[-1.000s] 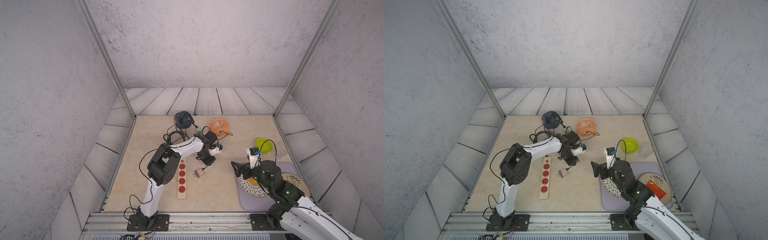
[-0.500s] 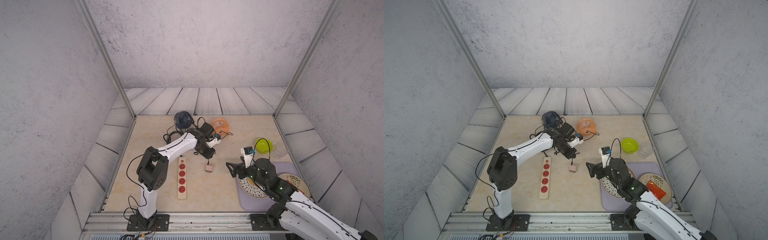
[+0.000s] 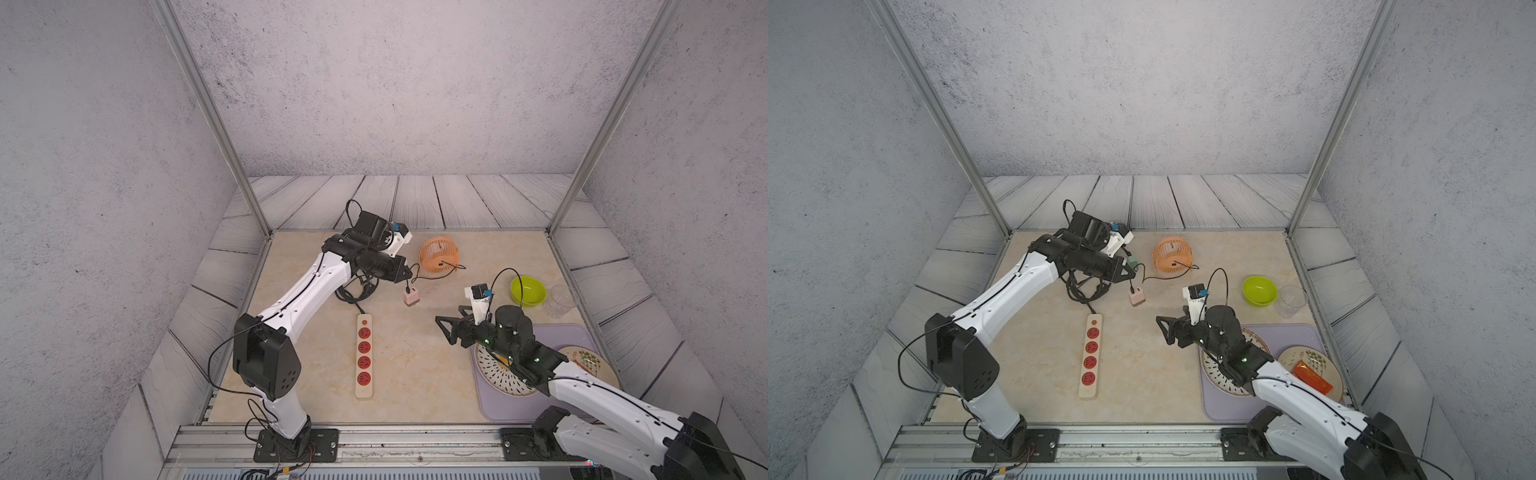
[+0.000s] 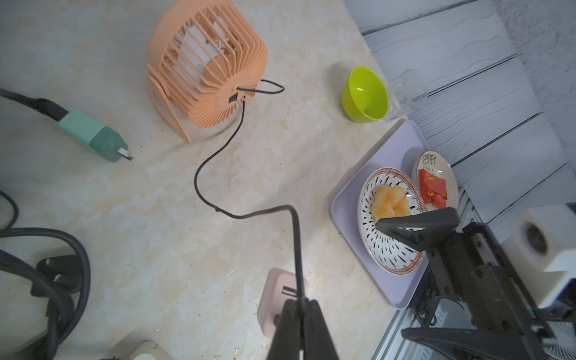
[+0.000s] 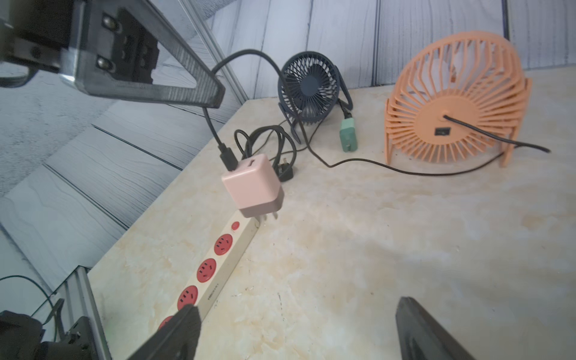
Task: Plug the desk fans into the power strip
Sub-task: Pick up the plug from the center of the board.
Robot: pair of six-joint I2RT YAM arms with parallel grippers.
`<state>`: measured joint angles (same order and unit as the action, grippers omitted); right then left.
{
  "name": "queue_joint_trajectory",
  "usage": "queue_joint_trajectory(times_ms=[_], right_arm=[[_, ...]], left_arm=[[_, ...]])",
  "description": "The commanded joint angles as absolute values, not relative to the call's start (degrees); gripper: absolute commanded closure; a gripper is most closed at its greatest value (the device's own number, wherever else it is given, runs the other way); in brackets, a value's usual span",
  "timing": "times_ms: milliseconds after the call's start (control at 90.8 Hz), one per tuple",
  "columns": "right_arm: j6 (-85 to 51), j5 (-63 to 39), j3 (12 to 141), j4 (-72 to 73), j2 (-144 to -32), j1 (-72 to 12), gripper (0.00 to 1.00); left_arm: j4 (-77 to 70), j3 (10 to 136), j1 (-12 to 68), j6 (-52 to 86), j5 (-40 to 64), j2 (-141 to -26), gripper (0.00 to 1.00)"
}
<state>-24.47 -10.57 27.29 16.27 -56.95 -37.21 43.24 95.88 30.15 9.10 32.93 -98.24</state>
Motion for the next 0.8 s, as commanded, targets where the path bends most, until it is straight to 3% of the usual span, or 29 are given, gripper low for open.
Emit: queue_joint_trajectory(times_ms=[0,198,484,683,793], right_arm=[[-21.0,-15.8,25.2,32.3,-59.5,-37.6,0.08],[-10.7,-23.6,22.5,47.6,-65.8,-37.6,0.07],[-2.6,-17.9,22.8,51.3,-66.9,-39.2,0.08],[-1.7,-21.3,23.8,56.3,-69.4,-39.5,0.08],[-3.3,-28.5,26.4,52.7,-71.2,-38.3,0.12]], left_arm=[[42.4,97.7,30.4,9.7,36.8,-95.9,1.0],[43.5,98.5,30.4,2.0,38.7,-91.9,1.0],[43.9,99.0,30.5,-0.5,36.6,-89.1,1.0],[45.4,99.6,30.4,-3.8,41.7,-89.4,1.0],[46.4,99.3,30.5,-6.9,43.9,-88.8,1.0]])
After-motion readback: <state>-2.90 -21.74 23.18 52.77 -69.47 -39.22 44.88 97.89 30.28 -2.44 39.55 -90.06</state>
